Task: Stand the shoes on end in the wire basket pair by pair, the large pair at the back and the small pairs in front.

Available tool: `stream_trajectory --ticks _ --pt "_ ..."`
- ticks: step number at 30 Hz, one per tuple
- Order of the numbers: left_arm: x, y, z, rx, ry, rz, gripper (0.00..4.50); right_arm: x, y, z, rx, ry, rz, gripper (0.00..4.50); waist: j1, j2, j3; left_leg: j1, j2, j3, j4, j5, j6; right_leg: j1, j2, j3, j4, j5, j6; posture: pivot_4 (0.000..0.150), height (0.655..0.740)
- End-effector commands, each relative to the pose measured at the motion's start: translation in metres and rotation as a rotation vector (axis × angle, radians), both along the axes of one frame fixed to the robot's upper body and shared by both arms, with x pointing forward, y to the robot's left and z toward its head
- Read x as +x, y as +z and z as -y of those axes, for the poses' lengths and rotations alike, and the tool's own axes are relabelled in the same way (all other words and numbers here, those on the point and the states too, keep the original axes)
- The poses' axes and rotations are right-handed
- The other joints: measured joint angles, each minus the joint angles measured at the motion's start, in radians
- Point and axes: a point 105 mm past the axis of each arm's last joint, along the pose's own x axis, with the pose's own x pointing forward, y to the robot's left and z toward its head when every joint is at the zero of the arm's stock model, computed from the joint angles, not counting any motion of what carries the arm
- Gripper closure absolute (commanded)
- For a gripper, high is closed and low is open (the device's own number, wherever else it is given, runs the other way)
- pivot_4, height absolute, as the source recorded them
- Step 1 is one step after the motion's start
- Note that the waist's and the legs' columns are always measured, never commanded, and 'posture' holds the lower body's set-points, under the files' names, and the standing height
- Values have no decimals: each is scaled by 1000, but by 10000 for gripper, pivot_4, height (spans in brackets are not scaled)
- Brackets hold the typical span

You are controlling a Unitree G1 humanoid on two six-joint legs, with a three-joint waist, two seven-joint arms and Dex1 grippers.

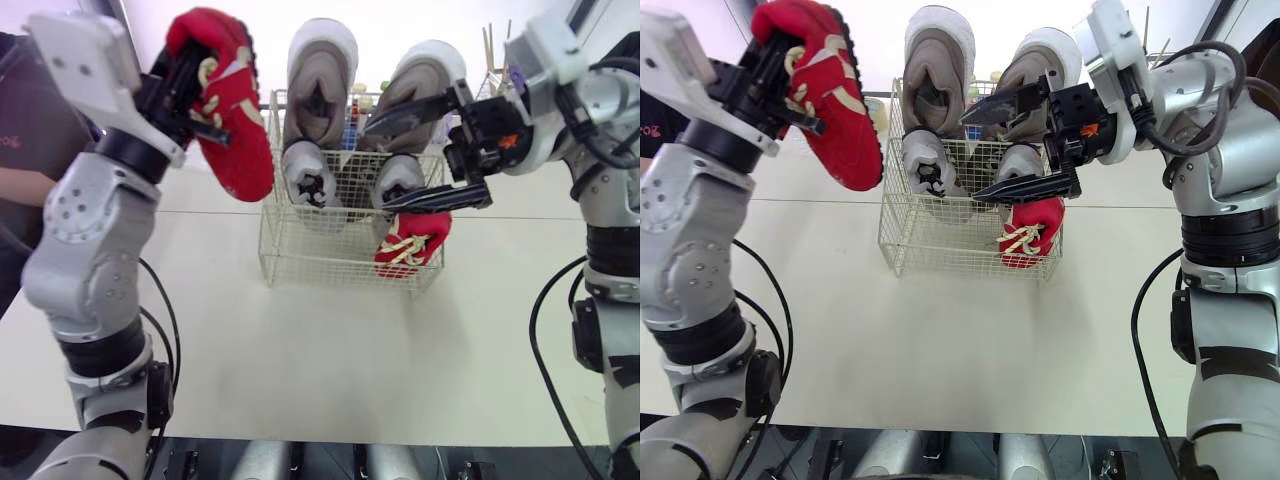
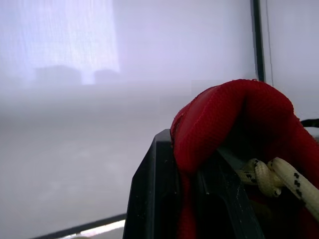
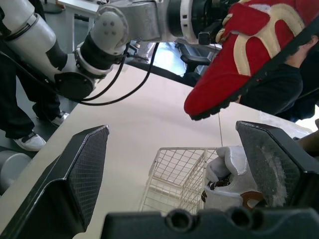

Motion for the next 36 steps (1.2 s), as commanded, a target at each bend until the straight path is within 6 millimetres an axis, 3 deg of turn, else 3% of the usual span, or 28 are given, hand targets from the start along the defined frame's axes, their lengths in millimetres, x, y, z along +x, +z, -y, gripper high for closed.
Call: stream_trajectory --ticks 1,6,9,21,29,36 --pt "-14 6 11 11 25 110 44529 -4 12 6 19 -19 41 0 1 0 0 0 0 0 0 0 0 0 0 0 0 0 0 1500 7400" --pt "-15 -10 31 70 31 152 44529 -4 12 8 18 -28 37 0 7 0 0 0 0 0 0 0 0 0 0 0 0 0 0 1500 7400" --pt "-13 -30 45 93 3 138 44529 -4 11 9 14 -37 30 0 8 0 0 0 0 0 1 0 1 1 0 0 -1 0 0 1500 7400" --pt "-12 -74 81 129 -26 188 44529 -8 11 11 -10 -61 11 0 9 0 0 0 0 0 1 -3 5 1 0 0 -1 0 0 1500 7400" --pt "0 -111 95 160 23 233 44529 -12 13 13 -30 -84 1 0 10 0 0 0 0 0 1 -3 6 1 0 0 -1 0 0 1500 7400" --pt "4 -145 91 171 43 166 44529 -15 14 17 -40 -106 -6 0 10 1 -1 0 0 0 1 -4 6 0 -1 0 -1 0 0 1500 7400"
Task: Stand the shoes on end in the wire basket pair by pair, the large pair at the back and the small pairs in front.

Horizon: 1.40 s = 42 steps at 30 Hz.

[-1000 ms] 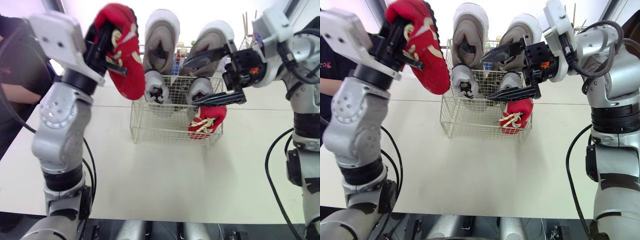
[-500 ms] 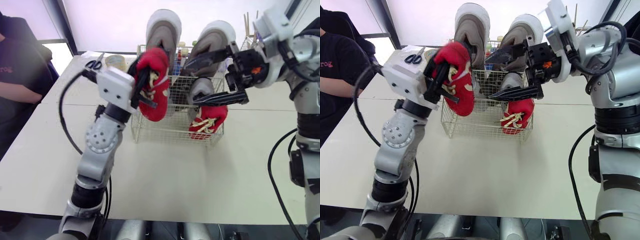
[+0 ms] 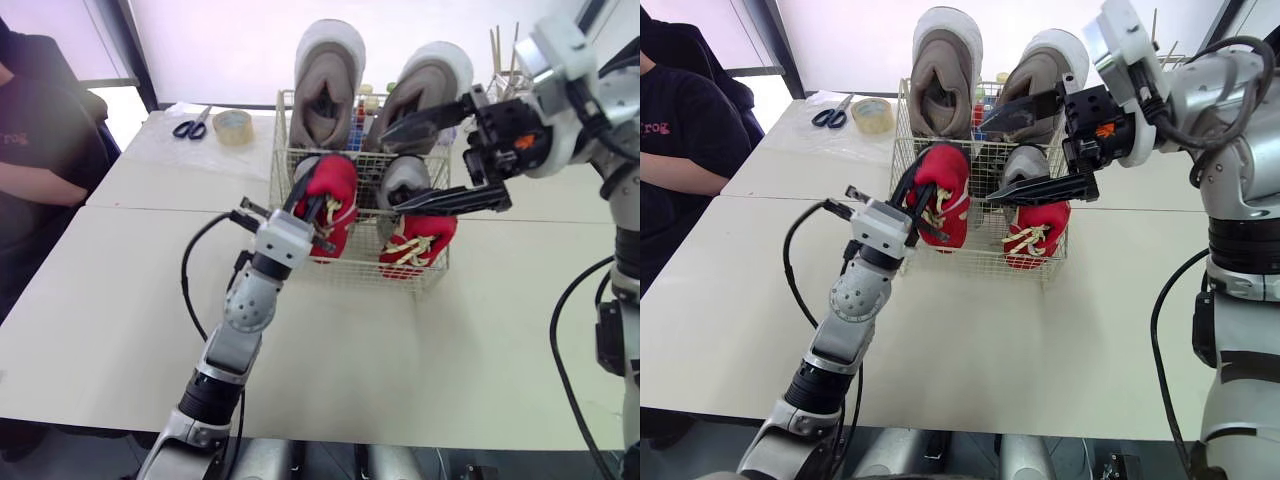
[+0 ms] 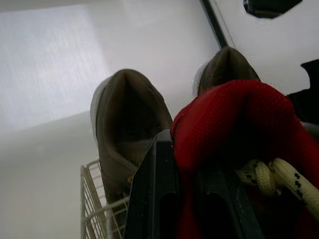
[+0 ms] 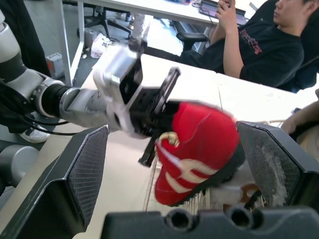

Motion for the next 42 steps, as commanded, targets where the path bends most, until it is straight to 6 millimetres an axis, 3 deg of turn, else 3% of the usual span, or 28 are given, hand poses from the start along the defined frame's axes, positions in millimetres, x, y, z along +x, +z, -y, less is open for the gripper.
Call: stream_trajectory --ticks 1,3,6,13,20,25,30,37,42 --pt "-5 -2 0 2 3 27 44529 -9 13 3 20 2 52 0 0 0 0 0 0 0 0 0 0 0 0 0 0 0 0 1500 7400" --pt "-4 -8 -2 8 11 7 44529 -10 13 4 18 0 51 0 0 0 0 0 0 0 0 0 0 0 0 0 0 0 0 1500 7400" --pt "-3 -17 -6 -12 14 -35 33972 -9 13 4 18 -2 53 0 0 0 0 0 0 0 0 0 0 0 0 0 0 0 0 1500 7400" --pt "-4 -18 -29 -38 57 -90 350 -8 13 4 24 -4 62 0 0 0 0 0 0 0 0 0 0 0 0 0 0 0 0 1500 7400" --pt "-16 -11 -79 6 189 -103 350 -6 11 7 34 -15 71 0 -4 1 0 0 1 0 -1 0 0 0 0 0 0 0 0 1500 7400" --pt "-29 -21 -82 105 68 -250 350 -4 9 9 43 -22 78 0 -2 1 0 0 1 0 -1 0 0 -1 0 0 0 0 0 1500 7400" --pt "-48 -15 -105 91 11 -400 350 -1 6 14 56 -38 83 0 -2 2 0 0 1 0 -1 -1 0 0 0 0 -1 0 0 1500 7400" --pt "-58 34 -148 117 -10 -542 350 3 -2 42 30 -186 69 0 -1 2 0 0 2 -1 0 -1 0 -2 1 -2 -1 0 -1 1500 7400" --pt "-67 52 -169 246 -32 -657 350 3 -13 67 -3 -290 34 0 -4 3 0 1 2 0 -2 -1 0 0 1 -1 -2 0 -1 1500 7400"
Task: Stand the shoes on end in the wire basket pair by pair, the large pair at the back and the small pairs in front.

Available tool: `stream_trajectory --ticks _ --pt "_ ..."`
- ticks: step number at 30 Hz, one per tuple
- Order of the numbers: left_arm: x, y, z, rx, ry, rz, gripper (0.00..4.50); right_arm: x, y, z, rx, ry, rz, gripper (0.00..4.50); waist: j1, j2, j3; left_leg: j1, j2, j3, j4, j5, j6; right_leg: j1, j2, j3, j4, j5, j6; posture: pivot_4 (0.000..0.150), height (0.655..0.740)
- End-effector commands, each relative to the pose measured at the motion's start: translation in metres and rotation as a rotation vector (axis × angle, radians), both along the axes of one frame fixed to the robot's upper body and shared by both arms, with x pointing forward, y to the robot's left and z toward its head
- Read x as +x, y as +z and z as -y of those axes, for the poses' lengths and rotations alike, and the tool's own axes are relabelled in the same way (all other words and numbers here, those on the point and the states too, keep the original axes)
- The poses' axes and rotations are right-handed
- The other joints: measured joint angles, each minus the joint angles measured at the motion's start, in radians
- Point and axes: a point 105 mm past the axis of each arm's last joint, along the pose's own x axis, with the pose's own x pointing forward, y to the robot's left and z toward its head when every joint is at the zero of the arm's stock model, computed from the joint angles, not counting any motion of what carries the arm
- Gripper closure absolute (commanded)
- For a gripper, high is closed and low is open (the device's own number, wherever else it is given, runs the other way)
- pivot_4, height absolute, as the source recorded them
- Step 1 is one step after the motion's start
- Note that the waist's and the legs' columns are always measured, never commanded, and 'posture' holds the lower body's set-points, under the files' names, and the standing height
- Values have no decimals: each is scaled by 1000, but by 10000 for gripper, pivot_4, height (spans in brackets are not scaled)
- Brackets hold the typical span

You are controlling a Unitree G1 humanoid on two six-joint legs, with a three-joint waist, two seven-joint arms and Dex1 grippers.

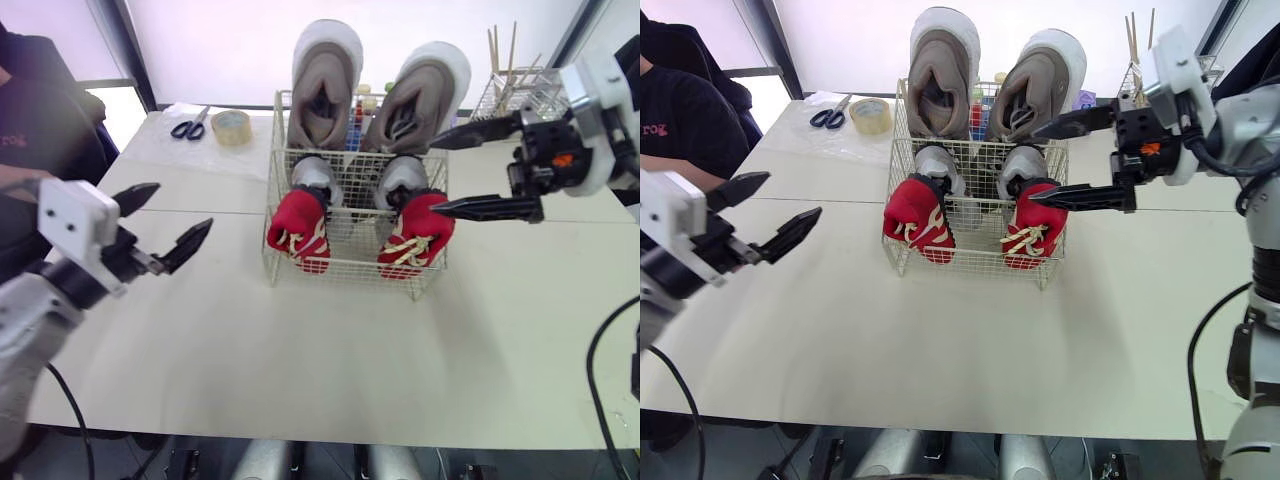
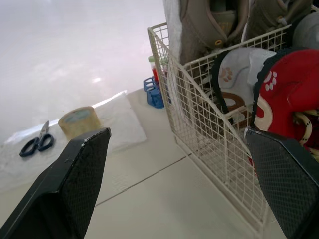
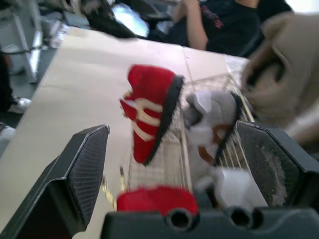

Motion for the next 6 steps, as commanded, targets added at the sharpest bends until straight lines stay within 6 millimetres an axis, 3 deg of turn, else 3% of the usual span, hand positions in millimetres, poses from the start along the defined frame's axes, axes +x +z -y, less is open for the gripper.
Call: stream_trajectory --ticks 1,6 --pt "-10 13 -11 35 -44 -56 350 -5 6 17 -17 -64 38 0 -2 0 0 0 0 0 0 0 0 0 0 0 0 0 0 1500 7400" --pt "-24 11 -18 36 -150 -210 350 4 -8 46 -56 -184 -2 0 -3 2 1 0 0 1 -1 -1 -2 0 0 0 0 -2 -3 1500 7400"
